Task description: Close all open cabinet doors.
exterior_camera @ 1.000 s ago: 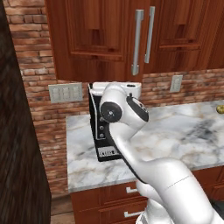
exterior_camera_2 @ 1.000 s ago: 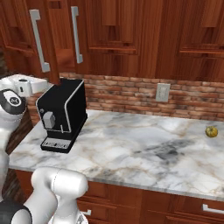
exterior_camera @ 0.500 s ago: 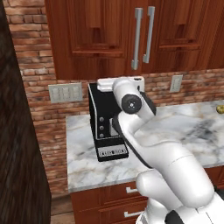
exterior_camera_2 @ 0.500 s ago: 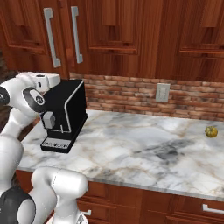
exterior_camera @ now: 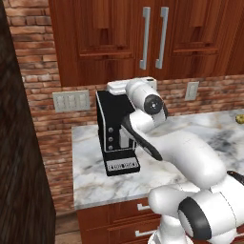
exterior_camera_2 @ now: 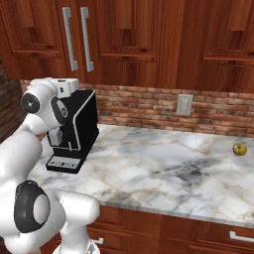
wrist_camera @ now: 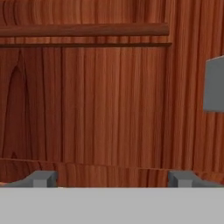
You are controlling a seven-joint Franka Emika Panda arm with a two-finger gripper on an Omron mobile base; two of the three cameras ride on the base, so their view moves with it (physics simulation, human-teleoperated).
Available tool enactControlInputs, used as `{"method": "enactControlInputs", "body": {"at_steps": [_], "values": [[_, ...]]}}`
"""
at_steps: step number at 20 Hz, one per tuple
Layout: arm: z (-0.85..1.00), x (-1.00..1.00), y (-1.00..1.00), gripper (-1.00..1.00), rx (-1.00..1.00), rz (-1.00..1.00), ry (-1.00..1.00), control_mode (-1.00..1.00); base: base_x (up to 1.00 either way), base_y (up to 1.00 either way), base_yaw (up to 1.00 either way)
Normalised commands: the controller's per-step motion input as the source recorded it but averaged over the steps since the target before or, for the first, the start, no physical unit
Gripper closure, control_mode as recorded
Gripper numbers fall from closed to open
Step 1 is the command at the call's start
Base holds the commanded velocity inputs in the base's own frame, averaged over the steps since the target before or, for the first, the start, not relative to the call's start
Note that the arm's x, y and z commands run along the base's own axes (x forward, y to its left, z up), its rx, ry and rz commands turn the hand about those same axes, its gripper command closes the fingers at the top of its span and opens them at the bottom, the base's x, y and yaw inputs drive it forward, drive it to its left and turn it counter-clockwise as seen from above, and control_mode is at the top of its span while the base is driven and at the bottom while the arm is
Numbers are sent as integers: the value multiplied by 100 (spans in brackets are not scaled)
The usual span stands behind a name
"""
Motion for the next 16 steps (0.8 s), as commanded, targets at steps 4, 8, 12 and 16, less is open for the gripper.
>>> {"method": "enactControlInputs", "body": {"at_steps": [4, 8, 12, 16], "values": [[0, 38, 0, -100, 0, 11, 0, -100, 0, 0, 0], [0, 23, 0, -100, 0, 7, 0, -100, 0, 0, 0], [2, 5, 0, -100, 0, 3, 2, -100, 0, 0, 0], [5, 0, 0, -100, 0, 0, 7, -100, 0, 0, 0]]}}
